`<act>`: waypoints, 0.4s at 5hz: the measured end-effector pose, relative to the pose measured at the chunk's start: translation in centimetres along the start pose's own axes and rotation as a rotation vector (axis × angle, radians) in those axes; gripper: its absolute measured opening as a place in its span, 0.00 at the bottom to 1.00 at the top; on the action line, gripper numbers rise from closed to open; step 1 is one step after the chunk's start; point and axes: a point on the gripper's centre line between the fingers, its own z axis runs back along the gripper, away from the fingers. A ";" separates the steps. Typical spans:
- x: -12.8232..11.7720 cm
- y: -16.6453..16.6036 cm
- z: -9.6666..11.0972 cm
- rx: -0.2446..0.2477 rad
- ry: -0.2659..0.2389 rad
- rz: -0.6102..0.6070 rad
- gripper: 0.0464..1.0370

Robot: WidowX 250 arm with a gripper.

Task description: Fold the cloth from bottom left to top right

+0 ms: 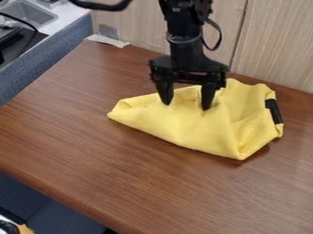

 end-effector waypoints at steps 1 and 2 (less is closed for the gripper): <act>-0.4 0.3 2.1 -0.005 -0.031 0.002 0.96; -0.8 0.2 3.7 -0.008 -0.049 0.001 0.96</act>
